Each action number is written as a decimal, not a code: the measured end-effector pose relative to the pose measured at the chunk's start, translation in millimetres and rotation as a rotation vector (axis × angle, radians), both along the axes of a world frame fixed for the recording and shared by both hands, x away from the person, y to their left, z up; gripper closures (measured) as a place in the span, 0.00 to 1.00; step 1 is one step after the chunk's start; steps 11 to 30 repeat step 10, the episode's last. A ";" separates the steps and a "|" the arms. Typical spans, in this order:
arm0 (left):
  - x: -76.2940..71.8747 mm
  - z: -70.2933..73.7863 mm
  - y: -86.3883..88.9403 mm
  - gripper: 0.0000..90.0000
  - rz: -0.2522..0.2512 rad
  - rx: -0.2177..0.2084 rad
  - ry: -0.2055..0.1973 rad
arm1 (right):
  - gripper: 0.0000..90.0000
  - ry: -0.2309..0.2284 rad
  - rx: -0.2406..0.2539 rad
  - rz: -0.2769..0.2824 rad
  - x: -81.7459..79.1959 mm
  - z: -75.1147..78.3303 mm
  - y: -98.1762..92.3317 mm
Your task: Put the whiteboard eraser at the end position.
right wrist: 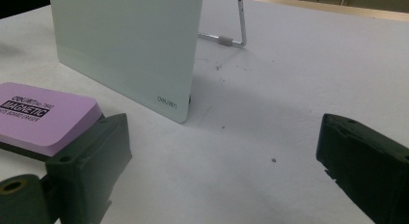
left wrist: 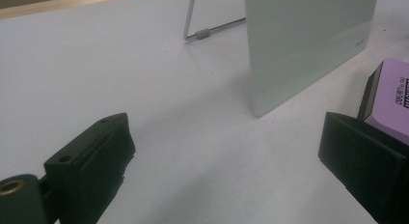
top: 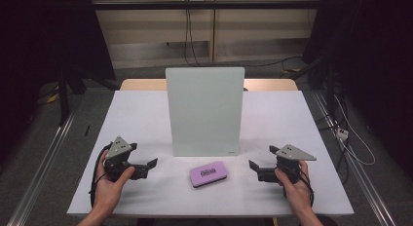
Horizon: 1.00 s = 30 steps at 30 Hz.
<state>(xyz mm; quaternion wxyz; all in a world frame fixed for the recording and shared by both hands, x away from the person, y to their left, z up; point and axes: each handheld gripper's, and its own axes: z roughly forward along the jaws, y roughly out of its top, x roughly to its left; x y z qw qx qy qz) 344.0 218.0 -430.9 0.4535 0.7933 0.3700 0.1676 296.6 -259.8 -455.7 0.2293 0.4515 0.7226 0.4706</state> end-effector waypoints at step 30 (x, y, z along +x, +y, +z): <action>-4.5 -7.8 6.6 0.05 0.022 -0.013 0.002 | 0.06 0.001 0.002 -0.010 -0.2 -0.3 -2.8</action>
